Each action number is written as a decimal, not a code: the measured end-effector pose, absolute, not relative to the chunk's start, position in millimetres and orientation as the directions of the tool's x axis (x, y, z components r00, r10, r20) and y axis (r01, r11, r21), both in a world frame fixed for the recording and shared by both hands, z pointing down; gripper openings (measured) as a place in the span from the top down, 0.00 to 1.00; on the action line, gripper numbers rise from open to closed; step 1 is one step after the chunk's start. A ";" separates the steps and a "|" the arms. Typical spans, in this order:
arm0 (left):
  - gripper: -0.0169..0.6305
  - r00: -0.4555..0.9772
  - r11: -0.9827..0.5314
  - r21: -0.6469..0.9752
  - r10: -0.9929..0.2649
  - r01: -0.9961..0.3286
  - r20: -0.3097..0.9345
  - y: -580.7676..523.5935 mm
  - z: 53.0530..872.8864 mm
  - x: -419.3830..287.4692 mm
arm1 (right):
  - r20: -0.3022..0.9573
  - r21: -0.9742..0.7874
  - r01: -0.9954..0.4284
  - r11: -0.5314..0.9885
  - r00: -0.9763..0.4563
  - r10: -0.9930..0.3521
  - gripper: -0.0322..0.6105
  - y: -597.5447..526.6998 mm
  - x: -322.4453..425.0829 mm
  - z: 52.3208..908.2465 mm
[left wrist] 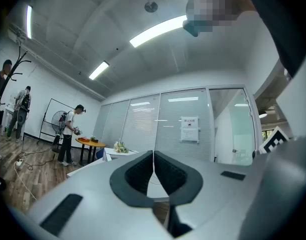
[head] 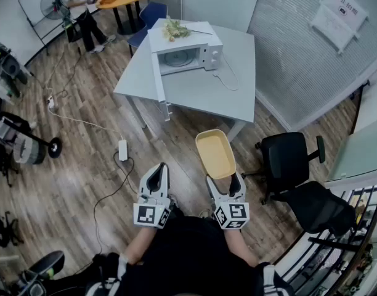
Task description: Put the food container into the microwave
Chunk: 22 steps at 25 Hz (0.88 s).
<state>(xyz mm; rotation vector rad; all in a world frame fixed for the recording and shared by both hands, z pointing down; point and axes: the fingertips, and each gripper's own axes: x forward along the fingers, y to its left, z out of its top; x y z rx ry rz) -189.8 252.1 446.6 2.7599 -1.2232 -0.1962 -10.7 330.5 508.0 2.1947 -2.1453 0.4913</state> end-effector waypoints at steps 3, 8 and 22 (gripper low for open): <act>0.94 0.667 -0.669 0.169 -0.741 -0.724 -0.074 250.2 445.2 -186.6 | 0.246 -0.198 -0.979 -0.047 -0.003 -0.969 0.30 329.2 -9.2 510.3; 0.94 0.669 -0.670 0.173 -0.740 -0.722 -0.072 244.2 446.5 -186.0 | 0.248 -0.199 -0.979 -0.044 -0.007 -0.969 0.30 325.5 -9.3 513.4; 0.94 0.695 -0.688 0.211 -0.717 -0.694 -0.052 192.0 456.2 -209.3 | 0.234 -0.235 -0.967 -0.095 0.039 -0.972 0.30 278.9 -25.5 508.9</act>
